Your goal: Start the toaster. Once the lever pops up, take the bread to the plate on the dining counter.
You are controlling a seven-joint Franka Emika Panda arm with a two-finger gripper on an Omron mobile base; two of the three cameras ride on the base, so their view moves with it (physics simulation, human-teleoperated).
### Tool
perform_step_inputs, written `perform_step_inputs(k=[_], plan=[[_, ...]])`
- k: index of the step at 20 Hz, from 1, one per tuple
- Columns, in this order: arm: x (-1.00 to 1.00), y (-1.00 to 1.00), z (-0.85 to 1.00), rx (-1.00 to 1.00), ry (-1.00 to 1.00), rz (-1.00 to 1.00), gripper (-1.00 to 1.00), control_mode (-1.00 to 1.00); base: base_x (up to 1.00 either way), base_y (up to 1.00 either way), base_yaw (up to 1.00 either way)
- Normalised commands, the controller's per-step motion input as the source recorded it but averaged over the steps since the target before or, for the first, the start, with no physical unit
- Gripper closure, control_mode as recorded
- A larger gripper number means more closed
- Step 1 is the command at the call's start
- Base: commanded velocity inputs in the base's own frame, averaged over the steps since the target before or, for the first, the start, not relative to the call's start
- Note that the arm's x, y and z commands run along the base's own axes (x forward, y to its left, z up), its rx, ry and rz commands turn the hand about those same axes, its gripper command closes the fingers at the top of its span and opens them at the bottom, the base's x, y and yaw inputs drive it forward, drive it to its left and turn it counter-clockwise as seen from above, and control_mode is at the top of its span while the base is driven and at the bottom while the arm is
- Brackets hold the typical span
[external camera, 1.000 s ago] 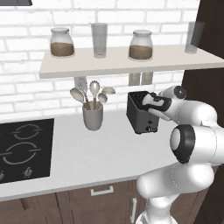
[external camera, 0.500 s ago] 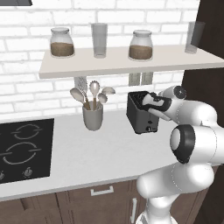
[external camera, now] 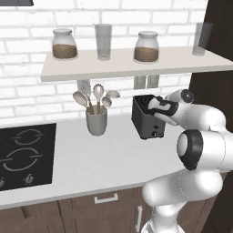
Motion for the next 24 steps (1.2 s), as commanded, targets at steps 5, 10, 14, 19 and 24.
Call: perform_step_inputs(k=[5,10,14,19,24], plan=[[0.0,0.0,0.0,0.0,0.0,0.0,-1.0,-1.0,0.0,0.0,0.0],[0.0,0.0,0.0,0.0,0.0,0.0,-1.0,-1.0,0.0,0.0,0.0],[0.0,0.0,0.0,0.0,0.0,0.0,-1.0,-1.0,0.0,0.0,0.0],[0.0,0.0,0.0,0.0,0.0,0.0,-1.0,-1.0,0.0,0.0,0.0],[0.0,0.0,0.0,0.0,0.0,0.0,-1.0,-1.0,0.0,0.0,0.0]])
